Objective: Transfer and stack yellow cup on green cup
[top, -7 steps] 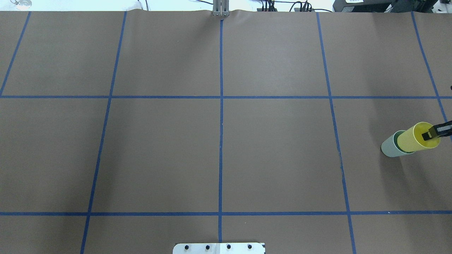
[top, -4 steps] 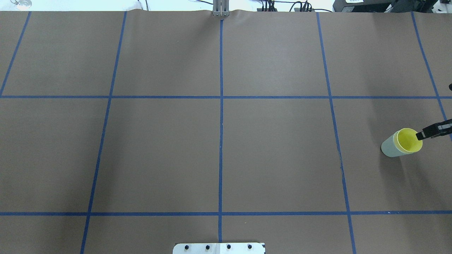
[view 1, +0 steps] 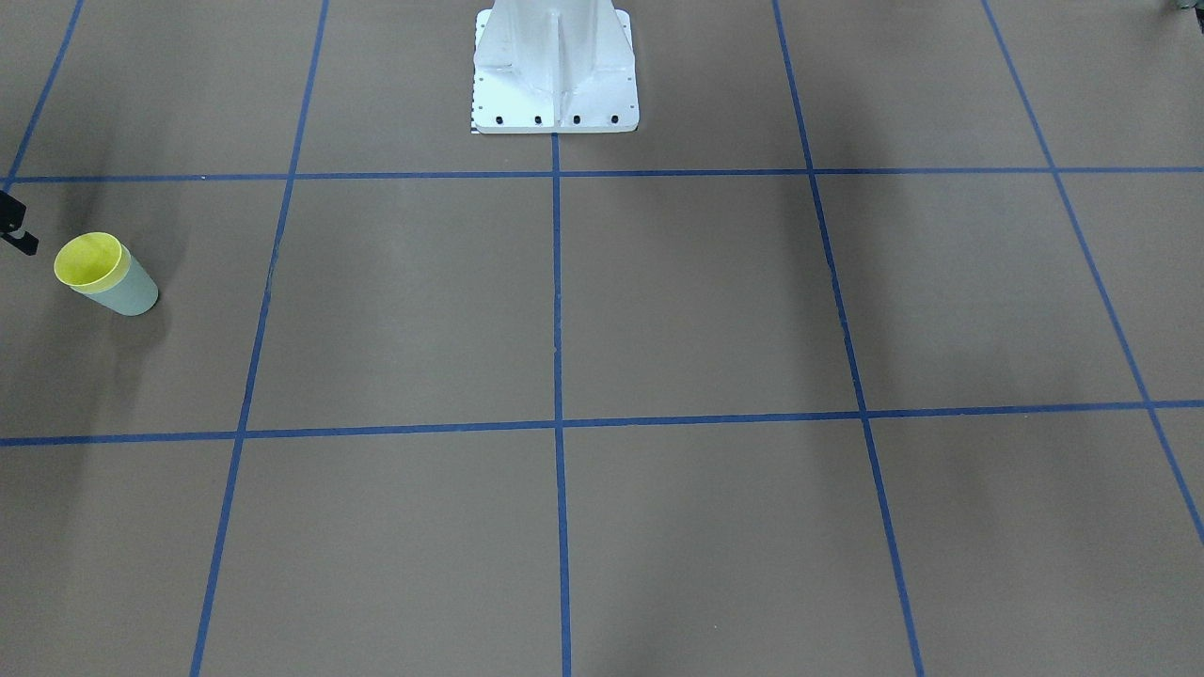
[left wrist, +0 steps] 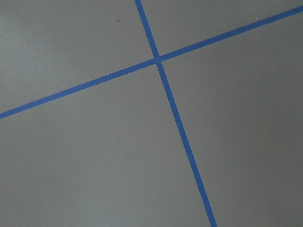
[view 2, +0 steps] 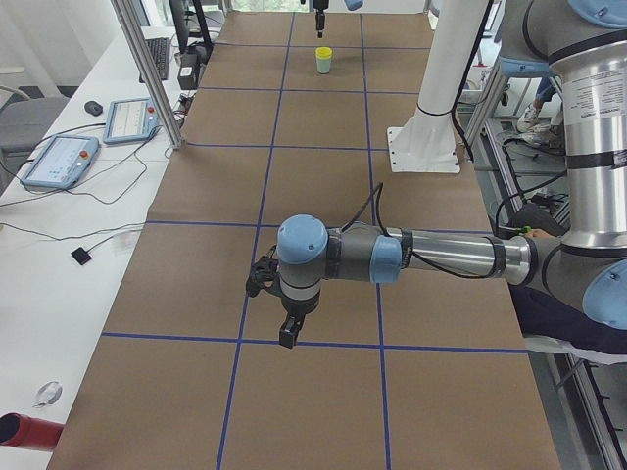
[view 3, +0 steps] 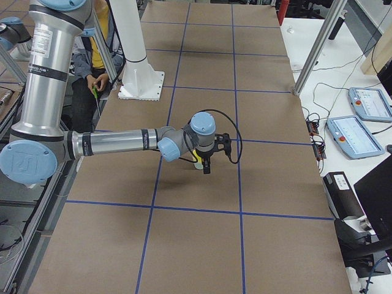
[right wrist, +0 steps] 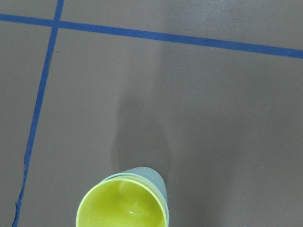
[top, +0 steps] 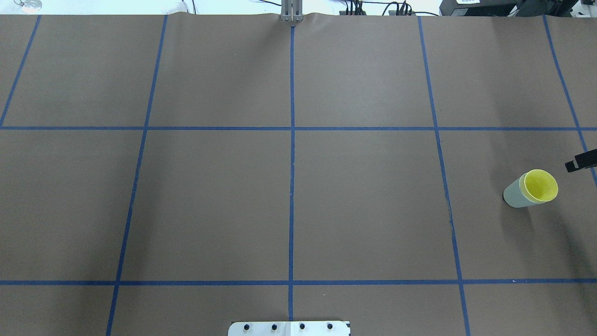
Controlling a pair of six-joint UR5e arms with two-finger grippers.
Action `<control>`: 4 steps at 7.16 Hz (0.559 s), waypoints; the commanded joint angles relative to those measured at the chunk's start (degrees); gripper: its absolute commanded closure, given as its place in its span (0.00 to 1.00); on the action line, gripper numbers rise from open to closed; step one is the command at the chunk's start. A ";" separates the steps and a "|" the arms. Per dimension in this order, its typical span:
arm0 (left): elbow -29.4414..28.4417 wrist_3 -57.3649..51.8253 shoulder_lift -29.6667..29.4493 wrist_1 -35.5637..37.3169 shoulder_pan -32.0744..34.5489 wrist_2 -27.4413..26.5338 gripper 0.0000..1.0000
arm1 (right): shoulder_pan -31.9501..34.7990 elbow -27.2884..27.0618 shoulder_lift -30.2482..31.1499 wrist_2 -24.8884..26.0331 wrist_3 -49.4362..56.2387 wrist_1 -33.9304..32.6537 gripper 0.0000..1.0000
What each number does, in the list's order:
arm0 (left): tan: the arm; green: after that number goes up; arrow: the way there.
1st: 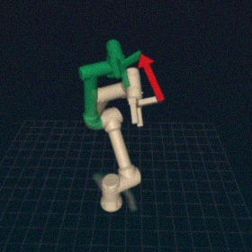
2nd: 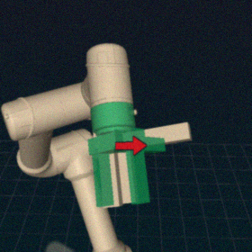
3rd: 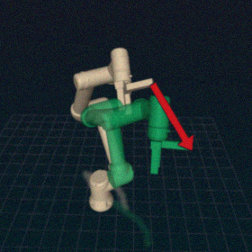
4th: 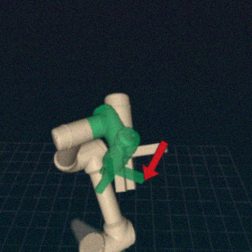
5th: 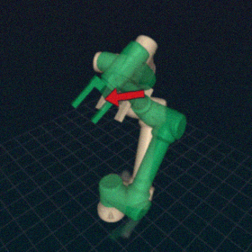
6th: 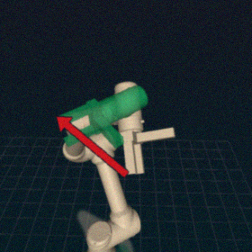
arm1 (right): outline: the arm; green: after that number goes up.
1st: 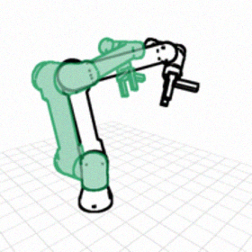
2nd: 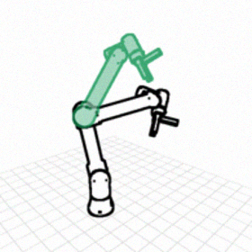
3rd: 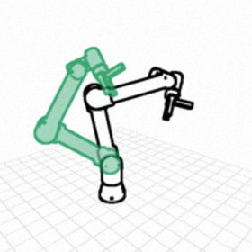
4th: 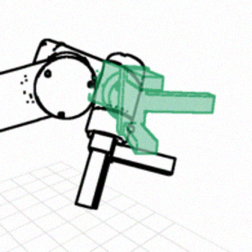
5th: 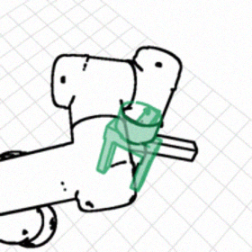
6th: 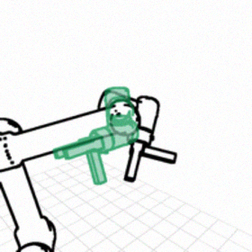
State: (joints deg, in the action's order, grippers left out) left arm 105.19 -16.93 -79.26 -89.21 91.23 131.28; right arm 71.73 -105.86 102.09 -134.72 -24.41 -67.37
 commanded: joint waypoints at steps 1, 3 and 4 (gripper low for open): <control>-0.33 -0.03 0.24 0.00 0.00 -0.06 0.00 | 9.18 -0.04 -0.23 0.33 15.19 -11.41 0.00; -0.68 -0.12 0.94 0.00 0.00 -0.06 0.00 | 16.22 -0.75 -2.49 3.31 22.99 -21.87 0.00; -0.68 -0.12 0.95 0.00 0.00 -0.06 0.00 | 18.17 -1.01 -5.47 3.67 23.18 -26.88 0.00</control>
State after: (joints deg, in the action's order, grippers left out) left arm 104.59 -17.02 -78.43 -89.21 91.23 131.22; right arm 86.67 -106.54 99.73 -131.93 -3.21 -87.58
